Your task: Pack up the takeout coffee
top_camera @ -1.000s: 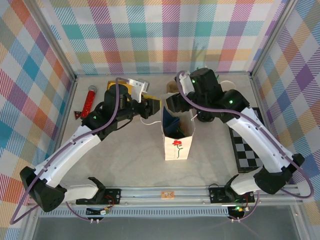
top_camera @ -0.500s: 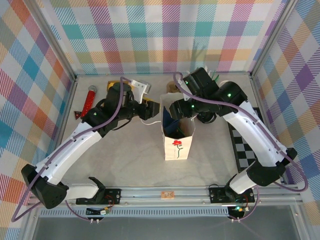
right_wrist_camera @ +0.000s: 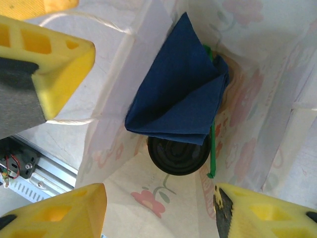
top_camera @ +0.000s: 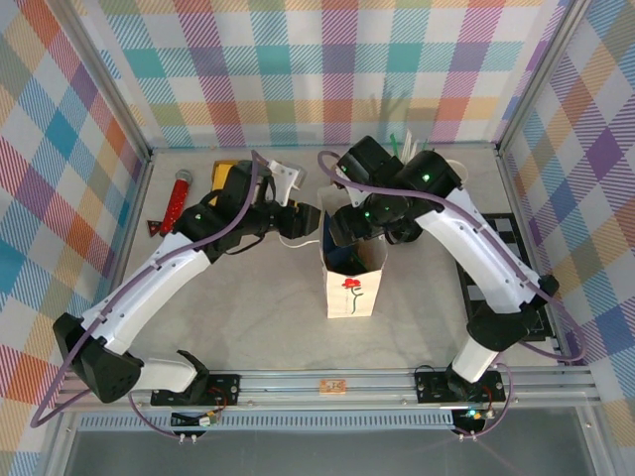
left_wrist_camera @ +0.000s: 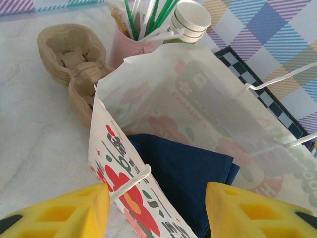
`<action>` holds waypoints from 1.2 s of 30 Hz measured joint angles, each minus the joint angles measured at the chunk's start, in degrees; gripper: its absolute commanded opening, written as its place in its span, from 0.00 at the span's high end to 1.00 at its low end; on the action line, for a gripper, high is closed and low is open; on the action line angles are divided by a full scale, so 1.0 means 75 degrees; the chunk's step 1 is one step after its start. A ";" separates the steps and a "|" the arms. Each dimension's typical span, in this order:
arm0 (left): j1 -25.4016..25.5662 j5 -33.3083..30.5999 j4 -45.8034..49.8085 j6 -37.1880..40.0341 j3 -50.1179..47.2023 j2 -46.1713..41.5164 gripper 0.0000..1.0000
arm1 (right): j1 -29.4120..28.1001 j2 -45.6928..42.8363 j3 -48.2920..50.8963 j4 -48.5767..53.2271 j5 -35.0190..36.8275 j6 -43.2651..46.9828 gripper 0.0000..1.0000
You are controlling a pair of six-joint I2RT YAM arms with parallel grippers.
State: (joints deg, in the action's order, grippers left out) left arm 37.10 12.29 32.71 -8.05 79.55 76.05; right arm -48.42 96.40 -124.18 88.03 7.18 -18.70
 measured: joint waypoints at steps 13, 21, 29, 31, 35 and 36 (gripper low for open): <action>0.0146 0.0076 0.0052 -0.0096 0.0472 0.0577 0.45 | -0.0006 0.0093 -0.0122 0.0443 0.0388 -0.0143 0.38; 0.0245 -0.0154 0.0300 -0.0131 0.0804 0.0953 0.46 | -0.0006 0.0128 -0.0096 0.0446 0.0568 -0.0192 0.35; 0.0329 -0.0376 0.0621 -0.0152 0.0871 0.1189 0.46 | -0.0003 0.0128 -0.0015 0.0428 0.0621 -0.0192 0.35; 0.0347 -0.0399 0.0635 -0.0152 0.0880 0.1189 0.46 | -0.0003 0.0128 -0.0015 0.0405 0.0641 -0.0192 0.35; 0.0350 -0.0460 0.0650 -0.0154 0.0915 0.1198 0.46 | -0.0003 0.0128 -0.0015 0.0388 0.0641 -0.0189 0.35; 0.0353 -0.0466 0.0650 -0.0154 0.0924 0.1198 0.47 | -0.0003 0.0128 -0.0015 0.0388 0.0641 -0.0189 0.35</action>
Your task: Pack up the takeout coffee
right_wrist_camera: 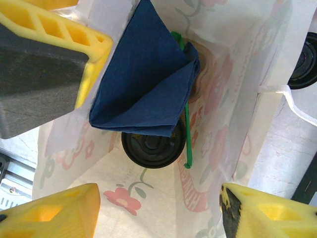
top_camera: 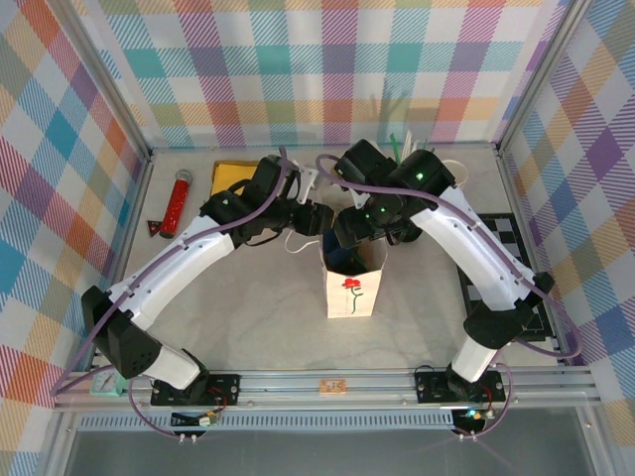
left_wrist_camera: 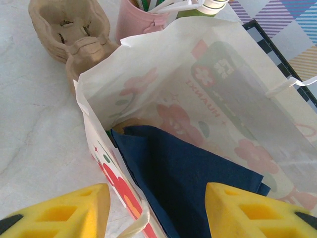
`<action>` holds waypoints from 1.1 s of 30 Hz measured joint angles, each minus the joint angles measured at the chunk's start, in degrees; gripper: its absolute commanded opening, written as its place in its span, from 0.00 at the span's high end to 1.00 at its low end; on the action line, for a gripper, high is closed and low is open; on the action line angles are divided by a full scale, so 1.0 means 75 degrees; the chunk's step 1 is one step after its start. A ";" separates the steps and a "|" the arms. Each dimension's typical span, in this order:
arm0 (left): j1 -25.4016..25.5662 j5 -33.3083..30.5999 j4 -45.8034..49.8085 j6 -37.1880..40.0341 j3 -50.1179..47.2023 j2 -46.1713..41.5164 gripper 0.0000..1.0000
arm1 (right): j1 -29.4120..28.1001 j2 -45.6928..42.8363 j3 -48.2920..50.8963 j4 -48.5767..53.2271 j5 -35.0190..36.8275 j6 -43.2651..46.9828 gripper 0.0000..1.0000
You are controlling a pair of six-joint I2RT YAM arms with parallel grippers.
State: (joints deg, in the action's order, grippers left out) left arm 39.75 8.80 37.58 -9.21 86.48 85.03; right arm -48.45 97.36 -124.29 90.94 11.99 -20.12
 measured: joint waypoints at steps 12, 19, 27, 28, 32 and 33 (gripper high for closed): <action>0.0050 -0.0166 0.0055 -0.0023 0.0128 0.0178 0.48 | 0.0254 0.0000 0.0236 -0.0221 -0.0006 0.0009 0.35; 0.0064 -0.0262 0.0195 -0.0023 0.0219 0.0283 0.48 | 0.0621 -0.0006 0.0227 -0.0414 0.0000 0.0093 0.34; 0.0085 -0.0274 0.0201 -0.0023 0.0507 0.0385 0.48 | 0.1081 -0.0184 -0.0198 -0.0638 0.0003 0.0175 0.32; 0.0087 -0.0274 0.0207 -0.0026 0.0539 0.0399 0.47 | 0.1177 -0.0254 -0.0198 -0.0664 0.0003 0.0175 0.32; 0.0090 -0.0277 0.0210 -0.0026 0.0647 0.0501 0.47 | 0.1626 -0.0635 -0.0041 -0.0860 -0.0006 0.0198 0.32; 0.0090 -0.0277 0.0207 -0.0026 0.0650 0.0522 0.47 | 0.1737 -0.0737 0.0047 -0.0898 -0.0026 0.0201 0.32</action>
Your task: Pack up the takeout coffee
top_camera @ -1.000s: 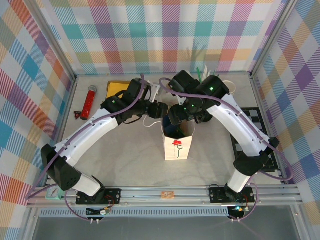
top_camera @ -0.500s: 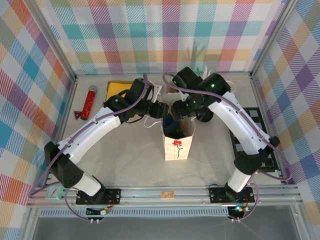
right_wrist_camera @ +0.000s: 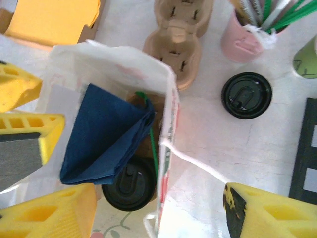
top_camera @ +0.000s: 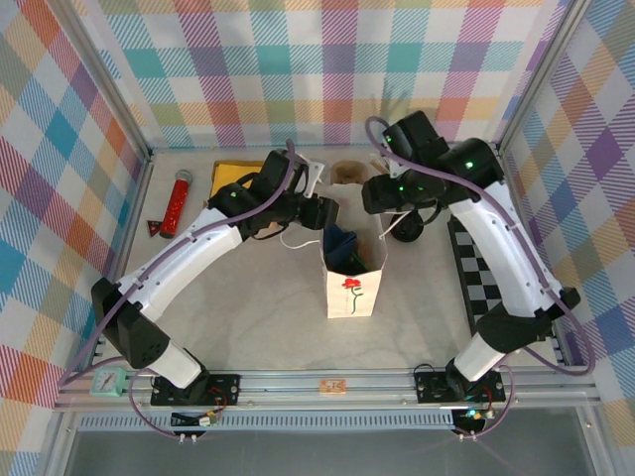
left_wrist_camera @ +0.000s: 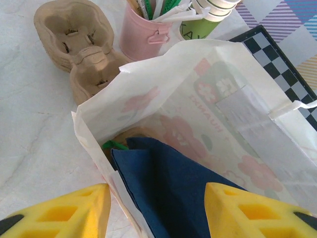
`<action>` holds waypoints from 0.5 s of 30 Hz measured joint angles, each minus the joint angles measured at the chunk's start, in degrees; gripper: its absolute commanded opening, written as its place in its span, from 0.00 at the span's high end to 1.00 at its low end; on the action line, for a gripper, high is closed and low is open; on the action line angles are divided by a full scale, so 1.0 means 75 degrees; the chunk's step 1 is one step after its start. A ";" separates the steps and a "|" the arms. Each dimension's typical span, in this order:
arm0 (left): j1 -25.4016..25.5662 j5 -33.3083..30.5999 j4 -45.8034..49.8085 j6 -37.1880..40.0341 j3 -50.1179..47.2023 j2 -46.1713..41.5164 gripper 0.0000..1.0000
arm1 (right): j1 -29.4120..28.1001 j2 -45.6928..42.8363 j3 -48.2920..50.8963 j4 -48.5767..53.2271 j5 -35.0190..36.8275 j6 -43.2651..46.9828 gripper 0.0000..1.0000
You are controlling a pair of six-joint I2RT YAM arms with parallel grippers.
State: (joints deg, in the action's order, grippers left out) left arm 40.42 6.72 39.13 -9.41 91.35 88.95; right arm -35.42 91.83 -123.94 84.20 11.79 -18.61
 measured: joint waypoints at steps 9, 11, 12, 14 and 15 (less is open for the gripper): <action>0.0000 -0.0108 0.0175 -0.0026 0.0044 0.0157 0.57 | 0.0449 -0.0303 0.1110 -0.0458 -0.0300 0.0035 0.34; 0.0003 -0.0169 0.0178 -0.0026 0.0058 0.0184 0.61 | 0.0490 -0.0303 0.1405 -0.0597 -0.0446 0.0032 0.36; 0.0003 -0.0195 0.0187 -0.0020 0.0058 0.0189 0.62 | 0.0516 -0.0303 0.1547 -0.0664 -0.0519 0.0050 0.37; 0.0003 -0.0256 0.0198 -0.0026 0.0058 0.0204 0.67 | 0.0533 -0.0303 0.1818 -0.0790 -0.0676 0.0079 0.39; 0.0003 -0.0262 0.0198 -0.0023 0.0058 0.0207 0.69 | 0.0539 -0.0303 0.1909 -0.0831 -0.0729 0.0087 0.40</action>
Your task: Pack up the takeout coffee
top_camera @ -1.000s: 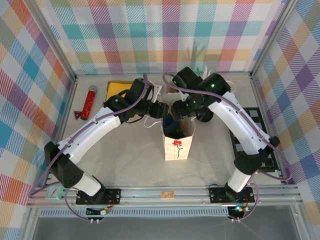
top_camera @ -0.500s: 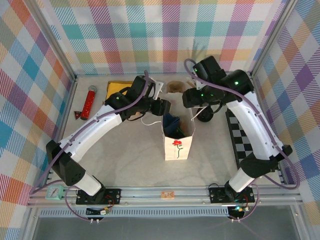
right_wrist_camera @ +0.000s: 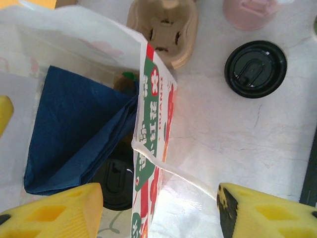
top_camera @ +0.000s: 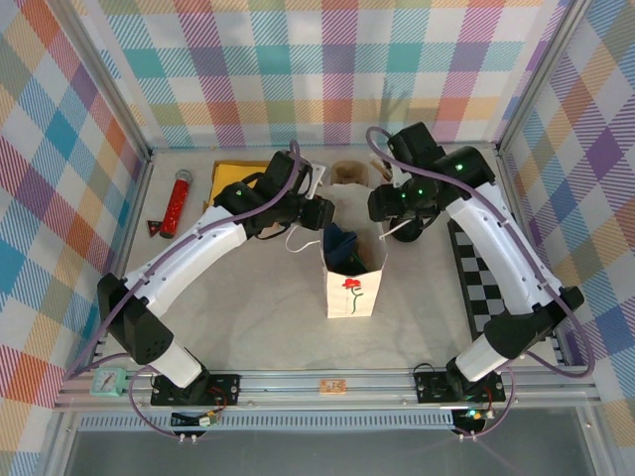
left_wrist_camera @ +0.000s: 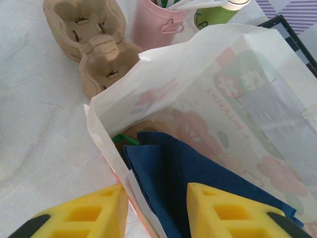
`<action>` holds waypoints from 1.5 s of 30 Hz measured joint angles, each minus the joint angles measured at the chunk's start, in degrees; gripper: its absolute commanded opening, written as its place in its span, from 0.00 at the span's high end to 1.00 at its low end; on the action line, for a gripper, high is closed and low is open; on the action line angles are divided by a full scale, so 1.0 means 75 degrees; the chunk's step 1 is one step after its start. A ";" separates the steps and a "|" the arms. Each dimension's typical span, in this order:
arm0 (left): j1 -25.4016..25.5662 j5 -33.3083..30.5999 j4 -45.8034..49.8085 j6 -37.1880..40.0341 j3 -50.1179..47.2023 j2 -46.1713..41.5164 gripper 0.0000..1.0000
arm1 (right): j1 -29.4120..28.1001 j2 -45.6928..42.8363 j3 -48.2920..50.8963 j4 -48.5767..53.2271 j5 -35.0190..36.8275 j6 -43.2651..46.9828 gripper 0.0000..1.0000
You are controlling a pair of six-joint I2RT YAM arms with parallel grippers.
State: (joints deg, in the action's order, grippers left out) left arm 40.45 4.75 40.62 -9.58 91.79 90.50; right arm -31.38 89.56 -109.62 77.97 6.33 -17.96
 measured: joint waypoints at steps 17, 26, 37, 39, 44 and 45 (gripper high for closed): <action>0.0003 -0.0554 0.0201 0.0000 0.0271 0.0131 0.83 | 0.0111 0.0149 0.0662 -0.0769 -0.0656 0.0114 0.85; 0.0003 -0.0848 0.0256 0.0015 0.0402 0.0213 0.83 | 0.0265 0.0420 0.0536 -0.1005 -0.0653 0.0122 0.90; -0.0364 -0.0927 0.0385 0.0152 0.0944 0.0758 0.82 | 0.0388 0.1107 -0.0184 -0.1122 -0.0685 0.0312 0.90; -0.0455 -0.0924 0.0405 0.0181 0.0988 0.0793 0.81 | 0.0391 0.1157 -0.0201 -0.1157 -0.0697 0.0318 0.89; -0.0586 -0.0903 0.0455 0.0233 0.1096 0.0912 0.77 | 0.0391 0.1218 -0.0201 -0.1201 -0.0746 0.0321 0.87; -0.0600 -0.0903 0.0481 0.0251 0.1148 0.0947 0.75 | 0.0391 0.1224 -0.0201 -0.1201 -0.0752 0.0321 0.85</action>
State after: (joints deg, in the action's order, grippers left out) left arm 35.94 -2.02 44.23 -7.70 100.40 97.60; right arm -28.45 98.74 -111.13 68.97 0.69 -15.55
